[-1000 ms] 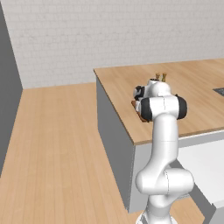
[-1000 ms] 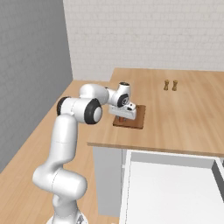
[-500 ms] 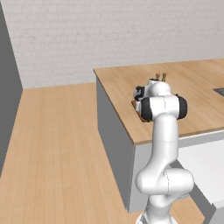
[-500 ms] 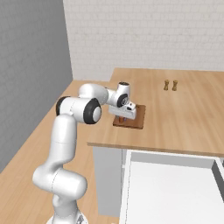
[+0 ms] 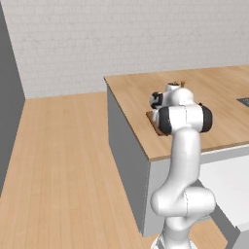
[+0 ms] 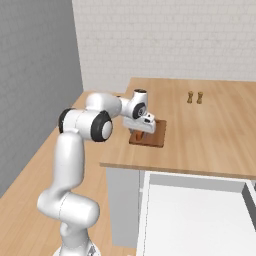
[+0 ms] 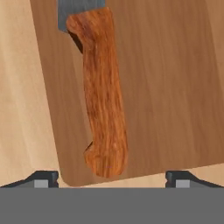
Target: Pick up the knife from the drawer and place it on the cutting board. Then place the meat from the plate to the cutting board.
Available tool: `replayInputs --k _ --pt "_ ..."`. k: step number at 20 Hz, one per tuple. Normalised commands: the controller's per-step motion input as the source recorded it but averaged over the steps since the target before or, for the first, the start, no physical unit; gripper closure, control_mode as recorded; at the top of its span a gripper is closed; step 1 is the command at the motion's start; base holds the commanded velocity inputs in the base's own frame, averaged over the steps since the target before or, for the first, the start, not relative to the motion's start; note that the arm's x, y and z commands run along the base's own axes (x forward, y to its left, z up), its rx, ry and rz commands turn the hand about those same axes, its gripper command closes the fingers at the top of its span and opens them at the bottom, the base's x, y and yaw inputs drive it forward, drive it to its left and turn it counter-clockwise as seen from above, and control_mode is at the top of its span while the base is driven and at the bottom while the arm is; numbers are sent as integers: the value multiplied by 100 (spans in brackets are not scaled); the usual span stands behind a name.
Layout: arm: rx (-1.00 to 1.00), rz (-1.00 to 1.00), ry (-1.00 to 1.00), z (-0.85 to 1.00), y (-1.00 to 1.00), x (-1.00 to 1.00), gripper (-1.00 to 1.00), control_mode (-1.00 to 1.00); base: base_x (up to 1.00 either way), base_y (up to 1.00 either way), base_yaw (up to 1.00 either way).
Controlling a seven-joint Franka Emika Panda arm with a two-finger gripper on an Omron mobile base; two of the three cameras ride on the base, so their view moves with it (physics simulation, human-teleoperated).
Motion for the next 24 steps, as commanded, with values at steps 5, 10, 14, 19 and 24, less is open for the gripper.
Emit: replayInputs --k 5,10,14,19,24 --pt "0 0 -9 65 0 -91 -100 -100 0 0 0" --pt "-3 0 -16 14 17 -100 -100 -100 0 0 0" --pt "-7 4 -22 0 36 -100 -100 -100 0 0 0" --pt "-5 4 -28 0 45 -100 -100 -100 0 0 0" --pt "0 1 -31 0 5 -100 -100 -100 0 0 0"
